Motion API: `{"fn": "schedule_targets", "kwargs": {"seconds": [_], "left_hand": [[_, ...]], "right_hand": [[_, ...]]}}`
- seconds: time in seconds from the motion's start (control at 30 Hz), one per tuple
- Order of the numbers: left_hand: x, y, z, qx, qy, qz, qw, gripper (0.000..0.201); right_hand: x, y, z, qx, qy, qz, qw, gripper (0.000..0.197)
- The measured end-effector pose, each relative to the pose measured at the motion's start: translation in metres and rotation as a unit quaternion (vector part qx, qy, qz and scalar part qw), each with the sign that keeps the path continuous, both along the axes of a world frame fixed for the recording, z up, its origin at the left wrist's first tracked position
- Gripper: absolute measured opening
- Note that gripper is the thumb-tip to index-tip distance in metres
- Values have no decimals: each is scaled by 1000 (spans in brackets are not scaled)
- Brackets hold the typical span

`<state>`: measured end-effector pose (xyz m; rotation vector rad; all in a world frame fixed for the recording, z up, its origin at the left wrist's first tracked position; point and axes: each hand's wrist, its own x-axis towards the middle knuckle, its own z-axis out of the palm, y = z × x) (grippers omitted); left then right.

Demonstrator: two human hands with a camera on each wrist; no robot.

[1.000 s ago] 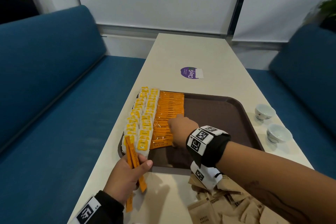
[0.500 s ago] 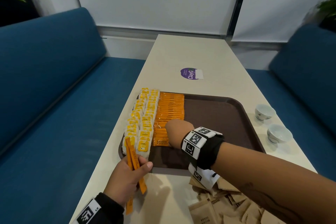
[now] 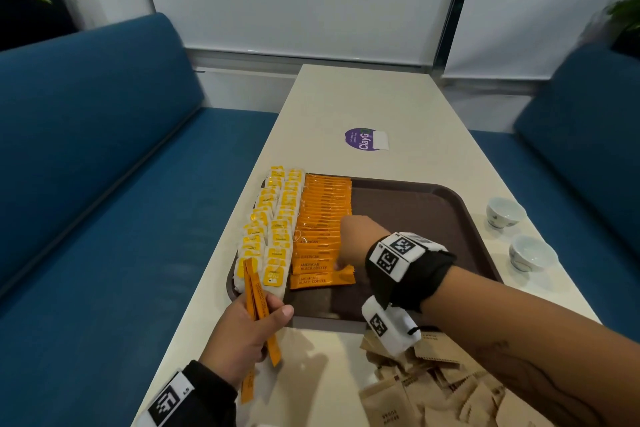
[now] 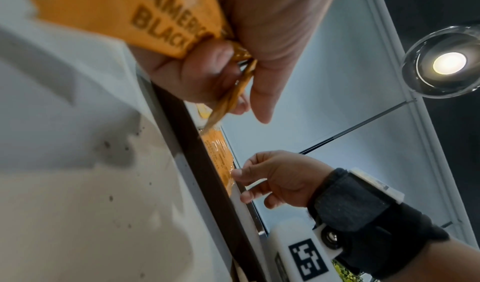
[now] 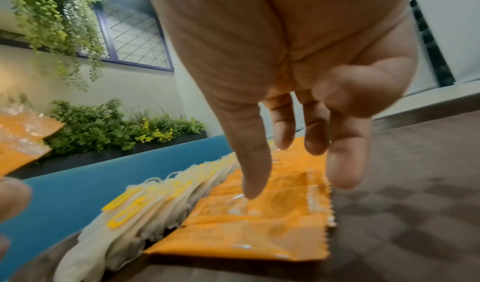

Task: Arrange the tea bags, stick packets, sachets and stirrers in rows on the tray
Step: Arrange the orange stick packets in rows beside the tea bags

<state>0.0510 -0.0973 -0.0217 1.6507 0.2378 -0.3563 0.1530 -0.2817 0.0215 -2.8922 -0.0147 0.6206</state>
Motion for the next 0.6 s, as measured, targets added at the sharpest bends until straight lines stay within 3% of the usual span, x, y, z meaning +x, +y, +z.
{"fn": "schedule_targets", "kwargs": {"seconds": [0.17, 0.37, 0.53, 0.6], "left_hand": [[-2, -7, -1, -3, 6, -8, 1000, 10], [-2, -6, -2, 7, 0, -9, 1000, 10], [-3, -3, -3, 15, 2, -4, 1000, 12], [-3, -3, -4, 13, 5, -5, 1000, 12]], "right_hand": [[-9, -10, -3, 25, 38, -39, 998, 65], [-9, -6, -4, -10, 49, -15, 999, 55], [-3, 0, -6, -36, 48, -8, 998, 31], [-1, 3, -7, -47, 48, -3, 998, 35]]}}
